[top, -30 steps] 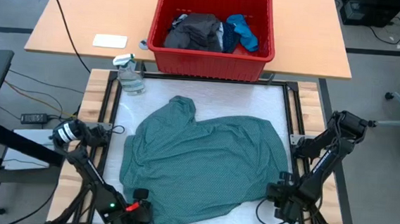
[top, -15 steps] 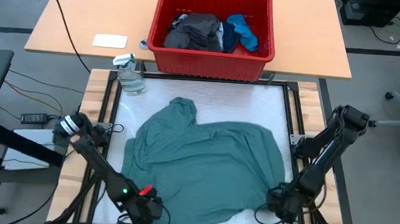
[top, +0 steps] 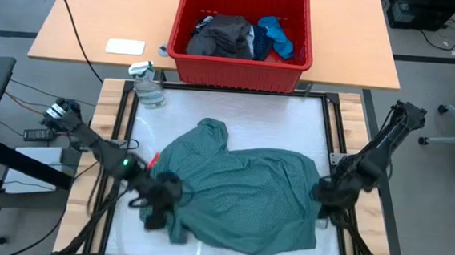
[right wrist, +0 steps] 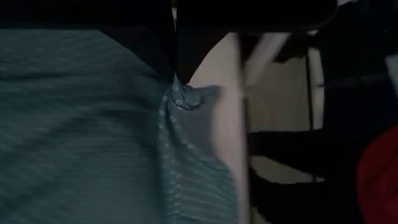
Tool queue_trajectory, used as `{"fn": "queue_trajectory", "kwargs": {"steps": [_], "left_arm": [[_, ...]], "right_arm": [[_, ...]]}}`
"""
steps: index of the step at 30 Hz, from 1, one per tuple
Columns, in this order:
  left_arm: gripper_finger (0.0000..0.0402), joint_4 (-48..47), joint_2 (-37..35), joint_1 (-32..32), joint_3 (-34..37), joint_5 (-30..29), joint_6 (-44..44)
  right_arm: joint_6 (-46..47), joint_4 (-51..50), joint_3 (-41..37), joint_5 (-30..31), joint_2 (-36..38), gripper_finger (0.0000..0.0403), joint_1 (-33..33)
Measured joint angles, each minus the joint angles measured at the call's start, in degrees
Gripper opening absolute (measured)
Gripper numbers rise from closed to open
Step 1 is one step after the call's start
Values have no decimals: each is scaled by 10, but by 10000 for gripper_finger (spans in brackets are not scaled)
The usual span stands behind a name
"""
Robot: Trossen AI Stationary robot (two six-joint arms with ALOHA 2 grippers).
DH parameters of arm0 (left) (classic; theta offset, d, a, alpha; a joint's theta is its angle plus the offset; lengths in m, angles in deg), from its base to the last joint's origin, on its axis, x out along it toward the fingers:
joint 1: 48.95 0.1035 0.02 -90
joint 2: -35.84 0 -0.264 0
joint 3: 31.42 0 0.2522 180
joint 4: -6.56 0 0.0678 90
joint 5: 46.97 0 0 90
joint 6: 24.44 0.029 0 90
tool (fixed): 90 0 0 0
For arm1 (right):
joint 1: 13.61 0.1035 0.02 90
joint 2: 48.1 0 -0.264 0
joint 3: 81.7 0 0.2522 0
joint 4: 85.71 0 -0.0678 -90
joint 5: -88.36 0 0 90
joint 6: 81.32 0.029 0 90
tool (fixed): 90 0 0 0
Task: Fold laundry
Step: Fold the green shirt
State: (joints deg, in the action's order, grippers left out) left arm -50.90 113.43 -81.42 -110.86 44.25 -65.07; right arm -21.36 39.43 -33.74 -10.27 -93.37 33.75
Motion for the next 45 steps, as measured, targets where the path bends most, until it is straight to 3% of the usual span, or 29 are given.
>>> {"fn": "queue_trajectory", "kwargs": {"steps": [2, 7, 10, 13, 18, 22, 26, 29, 36, 42, 45], "left_arm": [[1, -4, -8, 41, 29, 27, -1], [1, 61, -5, 114, 132, 183, -3], [3, 98, -7, 138, 168, 219, -18], [18, 107, -12, 155, 173, 269, 38], [56, 40, -46, 213, 172, 278, 142], [80, -14, -77, 267, 173, 269, 164], [100, -22, -112, 275, 173, 270, 143], [110, -29, -138, 257, 174, 262, 100], [134, -6, -166, 108, 174, 129, -54], [157, 13, -164, -26, 175, 61, -202], [165, 38, -142, -76, 175, 56, -250]], "right_arm": [[6, -5, -58, -13, 58, 2, -31], [127, 22, -170, -65, 177, 2, -91], [188, 41, -190, -42, 214, 12, -107], [197, 33, -174, -26, 227, 43, -127], [193, -70, -113, -27, 224, 106, -183], [221, -57, -92, 16, 210, 133, -207], [216, -5, -80, 31, 167, 136, -204], [207, 47, -79, 24, 114, 136, -191], [154, 164, -79, -3, -36, 136, -133], [109, 170, -22, -4, -151, 136, -81], [149, 166, 14, 9, -207, 136, -59]]}}
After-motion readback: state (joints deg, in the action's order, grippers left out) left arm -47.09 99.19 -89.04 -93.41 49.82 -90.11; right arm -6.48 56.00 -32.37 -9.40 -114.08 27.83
